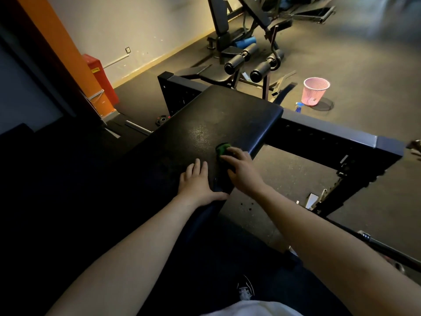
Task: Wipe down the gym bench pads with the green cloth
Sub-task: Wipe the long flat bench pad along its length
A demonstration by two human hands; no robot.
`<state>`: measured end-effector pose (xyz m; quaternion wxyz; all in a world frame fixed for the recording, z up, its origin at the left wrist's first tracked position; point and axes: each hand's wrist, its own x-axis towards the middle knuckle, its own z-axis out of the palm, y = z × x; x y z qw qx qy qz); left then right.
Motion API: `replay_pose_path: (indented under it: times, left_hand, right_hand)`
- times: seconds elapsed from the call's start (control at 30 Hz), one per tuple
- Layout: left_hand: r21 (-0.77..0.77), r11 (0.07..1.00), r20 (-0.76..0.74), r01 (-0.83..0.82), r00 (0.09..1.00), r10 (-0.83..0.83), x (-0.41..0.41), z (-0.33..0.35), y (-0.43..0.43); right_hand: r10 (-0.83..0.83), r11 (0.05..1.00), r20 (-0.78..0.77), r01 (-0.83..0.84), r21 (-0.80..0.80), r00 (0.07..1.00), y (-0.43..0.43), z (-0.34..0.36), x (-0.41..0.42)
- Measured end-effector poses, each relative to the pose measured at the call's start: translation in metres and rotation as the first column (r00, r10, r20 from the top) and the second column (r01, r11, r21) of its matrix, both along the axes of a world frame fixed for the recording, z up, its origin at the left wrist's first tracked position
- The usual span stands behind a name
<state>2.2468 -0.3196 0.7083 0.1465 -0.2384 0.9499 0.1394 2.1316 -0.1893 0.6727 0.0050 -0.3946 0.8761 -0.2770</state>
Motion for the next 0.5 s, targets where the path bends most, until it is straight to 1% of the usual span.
replay_pose_path:
  times: [0.03,0.07,0.1,0.13,0.2,0.27,0.3,0.37,0.47,0.5]
  left_hand:
    - [-0.021,1.0,-0.032,-0.014,0.999,0.013,0.004,-0.004,0.002]
    - [-0.035,0.998,-0.054,-0.048,0.997,0.046,0.007,-0.007,0.003]
    - [-0.044,0.995,-0.065,-0.087,0.994,0.084,0.011,-0.009,0.005]
    - [-0.053,0.991,-0.068,-0.123,0.991,0.119,0.013,-0.01,0.007]
    - [-0.063,0.986,-0.077,-0.157,0.985,0.152,0.018,-0.011,0.011]
    - [-0.069,0.987,-0.087,-0.146,0.986,0.14,0.021,-0.011,0.012]
    - [-0.07,0.988,-0.089,-0.136,0.988,0.13,0.023,-0.011,0.01]
    - [-0.055,0.992,-0.079,-0.11,0.991,0.105,0.025,-0.013,0.004]
    - [-0.03,0.997,-0.083,-0.075,0.994,0.072,0.03,-0.016,-0.003]
    - [-0.029,0.997,-0.088,-0.067,0.994,0.064,0.031,-0.017,-0.003]
  right_hand:
    - [-0.096,0.995,0.016,0.096,-0.006,0.995,0.004,-0.003,-0.005]
    - [-0.203,0.979,0.069,0.205,-0.019,0.977,0.006,-0.006,-0.009]
    - [-0.299,0.952,0.152,0.306,-0.027,0.942,0.008,-0.008,-0.012]
    - [-0.359,0.924,0.251,0.38,-0.038,0.899,0.009,-0.009,-0.013]
    - [-0.395,0.885,0.405,0.459,-0.072,0.825,0.009,-0.01,-0.006]
    - [-0.393,0.864,0.462,0.491,-0.111,0.795,0.006,-0.008,0.009]
    - [-0.383,0.862,0.464,0.49,-0.132,0.799,0.004,-0.006,0.019]
    - [-0.345,0.885,0.41,0.438,-0.157,0.844,-0.002,-0.003,0.035]
    - [-0.242,0.96,0.196,0.264,-0.094,0.95,-0.012,0.0,0.054]
    - [-0.194,0.977,0.139,0.204,-0.064,0.971,-0.014,0.0,0.057]
